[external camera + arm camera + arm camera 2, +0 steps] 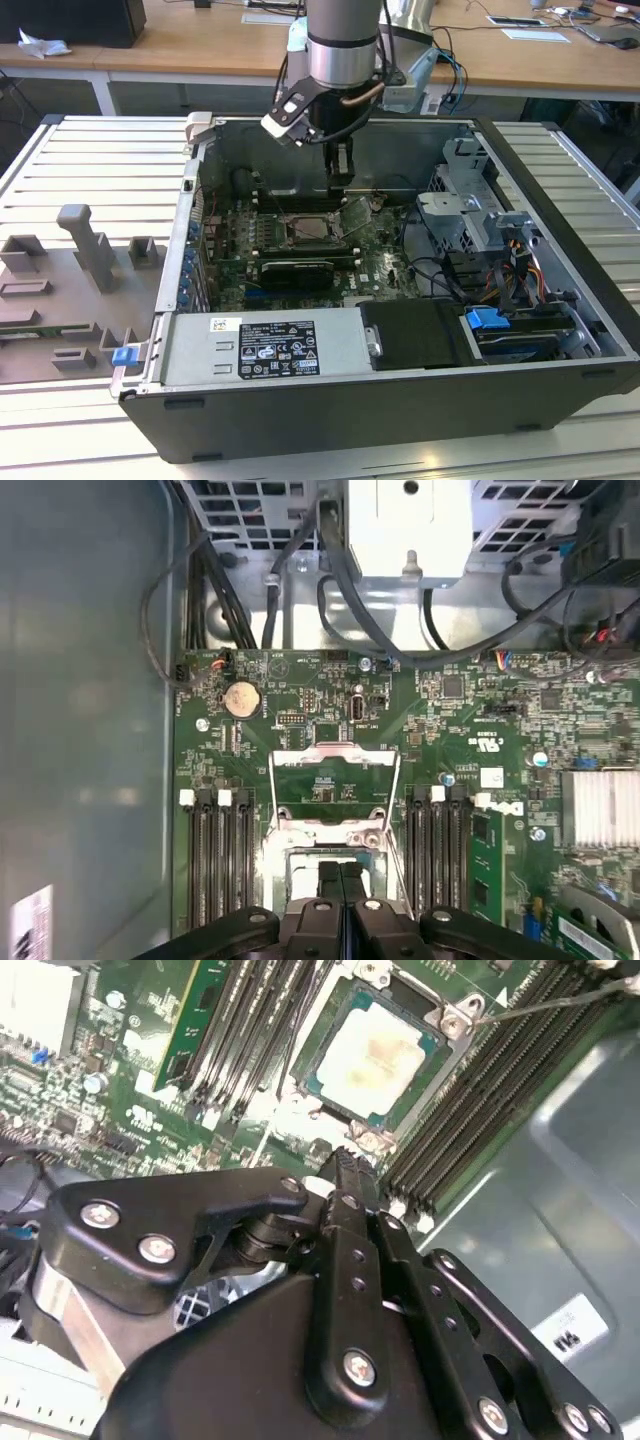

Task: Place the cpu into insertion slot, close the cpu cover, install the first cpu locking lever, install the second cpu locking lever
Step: 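Close the cpu cover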

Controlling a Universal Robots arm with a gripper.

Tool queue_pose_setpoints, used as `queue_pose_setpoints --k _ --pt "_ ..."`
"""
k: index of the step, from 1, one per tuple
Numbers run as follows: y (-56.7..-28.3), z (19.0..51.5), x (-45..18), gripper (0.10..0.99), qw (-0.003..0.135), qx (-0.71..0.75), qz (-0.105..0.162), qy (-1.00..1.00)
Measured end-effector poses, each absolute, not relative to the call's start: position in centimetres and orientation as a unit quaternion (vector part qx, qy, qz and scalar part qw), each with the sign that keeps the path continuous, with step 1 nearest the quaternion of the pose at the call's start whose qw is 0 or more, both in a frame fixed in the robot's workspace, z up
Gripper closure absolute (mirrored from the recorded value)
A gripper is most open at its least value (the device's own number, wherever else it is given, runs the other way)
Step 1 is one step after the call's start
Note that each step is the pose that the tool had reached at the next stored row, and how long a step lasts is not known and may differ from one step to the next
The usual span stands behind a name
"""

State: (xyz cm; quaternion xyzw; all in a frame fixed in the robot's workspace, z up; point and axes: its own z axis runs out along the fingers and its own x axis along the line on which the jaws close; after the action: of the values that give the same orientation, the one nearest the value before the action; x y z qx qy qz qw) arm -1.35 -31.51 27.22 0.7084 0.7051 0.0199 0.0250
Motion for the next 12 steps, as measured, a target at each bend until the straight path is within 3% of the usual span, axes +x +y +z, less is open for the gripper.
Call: queue_pose_setpoints --k 12 --pt "-31.5 28.8 -0.3 0.98 0.026 0.708 0.019 0.705"
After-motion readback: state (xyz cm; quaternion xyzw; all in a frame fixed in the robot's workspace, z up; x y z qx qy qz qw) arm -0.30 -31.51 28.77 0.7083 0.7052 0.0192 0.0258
